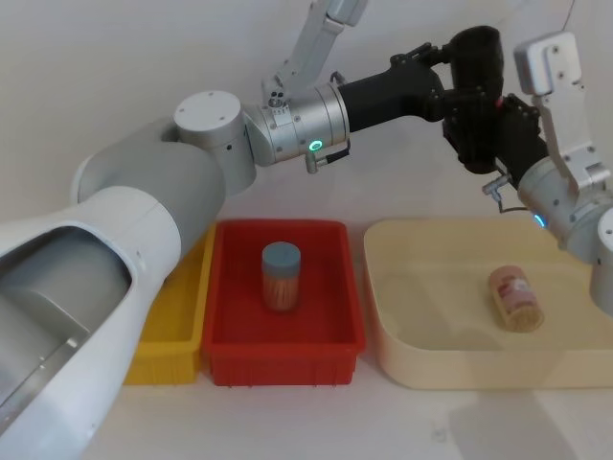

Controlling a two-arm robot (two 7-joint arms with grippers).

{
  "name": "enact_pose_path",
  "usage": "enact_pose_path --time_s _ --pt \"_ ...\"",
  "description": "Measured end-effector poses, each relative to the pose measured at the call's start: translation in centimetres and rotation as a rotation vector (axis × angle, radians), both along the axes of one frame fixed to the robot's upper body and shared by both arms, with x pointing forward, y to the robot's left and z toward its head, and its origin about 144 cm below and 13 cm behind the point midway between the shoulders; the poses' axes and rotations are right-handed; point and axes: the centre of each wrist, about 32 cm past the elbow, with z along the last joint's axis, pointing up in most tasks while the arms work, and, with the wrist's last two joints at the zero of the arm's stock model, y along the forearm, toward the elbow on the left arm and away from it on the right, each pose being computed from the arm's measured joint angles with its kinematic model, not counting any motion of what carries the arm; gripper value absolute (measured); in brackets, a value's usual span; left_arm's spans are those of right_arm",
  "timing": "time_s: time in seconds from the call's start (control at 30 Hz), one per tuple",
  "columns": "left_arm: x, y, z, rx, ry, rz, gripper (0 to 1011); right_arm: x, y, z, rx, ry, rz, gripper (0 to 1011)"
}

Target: Pick up the garbage bag with the one hand and transfer it to the other hand.

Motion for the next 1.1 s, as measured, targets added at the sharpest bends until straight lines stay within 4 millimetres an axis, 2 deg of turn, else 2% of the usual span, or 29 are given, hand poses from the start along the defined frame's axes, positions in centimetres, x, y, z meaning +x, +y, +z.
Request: enact_pose_path --time_s 0.33,0.47,0.5,0.77,0.8,0.87,0.9,1.1 --pt "0.0 0.0 0.0 0.0 0.0 0.0 1001 0.0 -1.2 -0.5 0.025 0.034 -0.125 552" --pt "0.0 0.0 0.0 0.0 0.0 0.0 1001 0.0 -1.8 -0.7 0.039 0.05 -0.189 623" --pt "0.0 0.0 0.0 0.0 0.0 0.0 1001 0.0 -1.9 -0.8 0.041 0.054 -0.202 677" --pt "0.0 0.0 0.0 0.0 0.0 0.0 1001 0.2 -3.1 -1.2 0.065 0.085 -0.317 868" --pt "0.0 0.0 0.0 0.0 0.0 0.0 1001 0.2 -3.3 -1.3 0.072 0.092 -0.34 917" --pt "0.0 0.0 0.0 0.0 0.0 0.0 1001 0.3 -3.6 -1.4 0.076 0.099 -0.365 943" --pt "0.0 0.0 0.0 0.0 0.0 0.0 1001 0.3 -3.9 -1.5 0.082 0.106 -0.384 991" --pt "0.0 0.0 0.0 0.0 0.0 0.0 1001 0.5 -4.6 -1.8 0.094 0.124 -0.439 1000"
